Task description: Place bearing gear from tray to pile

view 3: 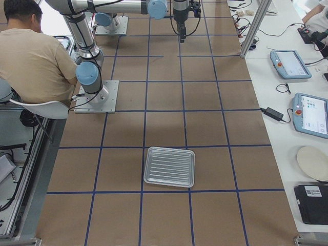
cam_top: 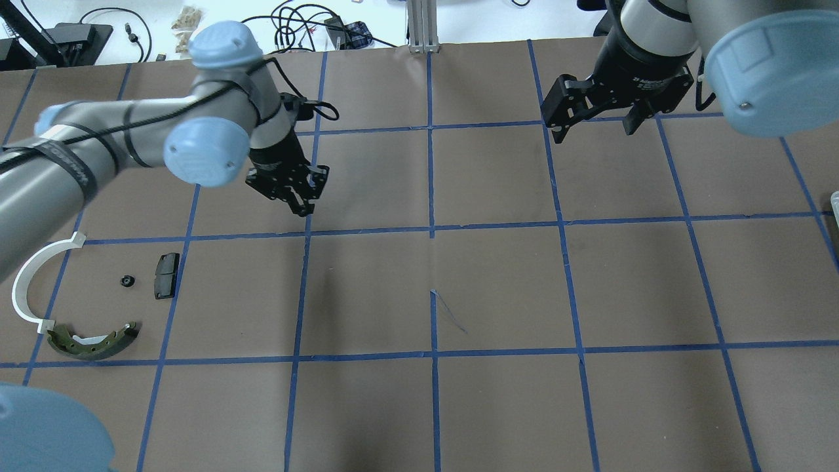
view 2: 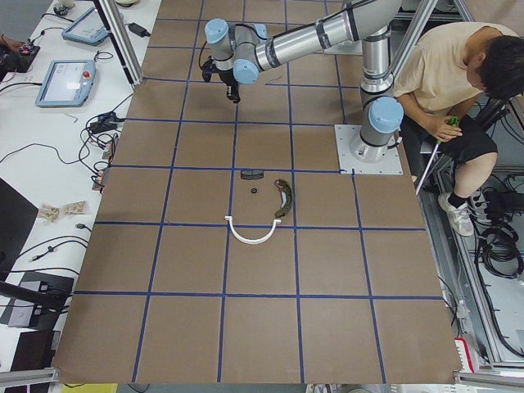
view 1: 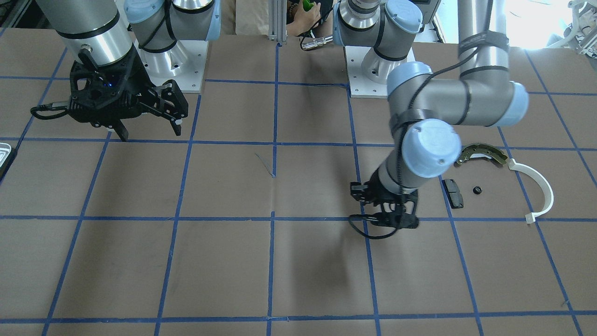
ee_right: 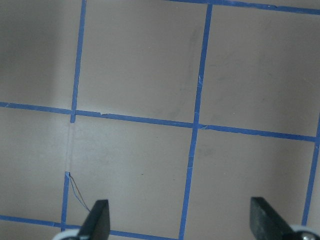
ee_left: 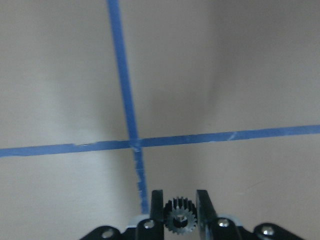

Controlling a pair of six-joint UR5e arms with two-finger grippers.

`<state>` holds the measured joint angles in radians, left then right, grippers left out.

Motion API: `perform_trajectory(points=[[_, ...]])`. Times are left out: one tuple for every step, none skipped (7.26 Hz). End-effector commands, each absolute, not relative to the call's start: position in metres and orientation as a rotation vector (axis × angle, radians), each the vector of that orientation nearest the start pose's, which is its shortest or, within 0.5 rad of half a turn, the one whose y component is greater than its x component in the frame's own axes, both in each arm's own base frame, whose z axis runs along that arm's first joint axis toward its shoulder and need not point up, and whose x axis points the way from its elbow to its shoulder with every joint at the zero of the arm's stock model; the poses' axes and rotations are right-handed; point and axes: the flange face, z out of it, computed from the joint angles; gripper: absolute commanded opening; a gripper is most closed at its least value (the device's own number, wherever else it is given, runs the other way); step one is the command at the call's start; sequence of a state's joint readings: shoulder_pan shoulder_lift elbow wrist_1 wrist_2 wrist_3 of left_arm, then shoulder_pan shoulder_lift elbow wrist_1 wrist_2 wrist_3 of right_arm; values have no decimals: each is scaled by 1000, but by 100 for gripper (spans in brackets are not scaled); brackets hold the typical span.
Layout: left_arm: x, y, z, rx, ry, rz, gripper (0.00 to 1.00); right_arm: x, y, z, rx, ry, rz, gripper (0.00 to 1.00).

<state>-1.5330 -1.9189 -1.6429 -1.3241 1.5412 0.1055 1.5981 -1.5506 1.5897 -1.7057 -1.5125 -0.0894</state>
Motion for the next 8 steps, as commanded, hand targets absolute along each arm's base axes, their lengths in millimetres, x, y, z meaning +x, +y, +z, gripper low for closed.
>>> perform_trajectory(points=[[19,-599,297,137,3184,341,0,153,-506,482,-186,3077,-149,100],[73,-592,284,142,3138,408,0,153,-506,481,-184,3077,-147,100],[116,-576,265,102,3149,460,0,152,-506,481,-181,3077,-147,100],[140,-563,258,98,3165,477,0,152,-506,481,-181,3077,-147,100],[154,-566,256,191,3159,408,0,153,-506,481,-184,3077,-147,100],[177,-560,252,211,3166,395,0,153,-506,481,-184,3077,-147,100],[204,-547,240,198,3166,439,0,153,-506,481,-186,3077,-145,100],[213,-544,232,210,3160,429,0,153,-506,481,-186,3077,-147,100]])
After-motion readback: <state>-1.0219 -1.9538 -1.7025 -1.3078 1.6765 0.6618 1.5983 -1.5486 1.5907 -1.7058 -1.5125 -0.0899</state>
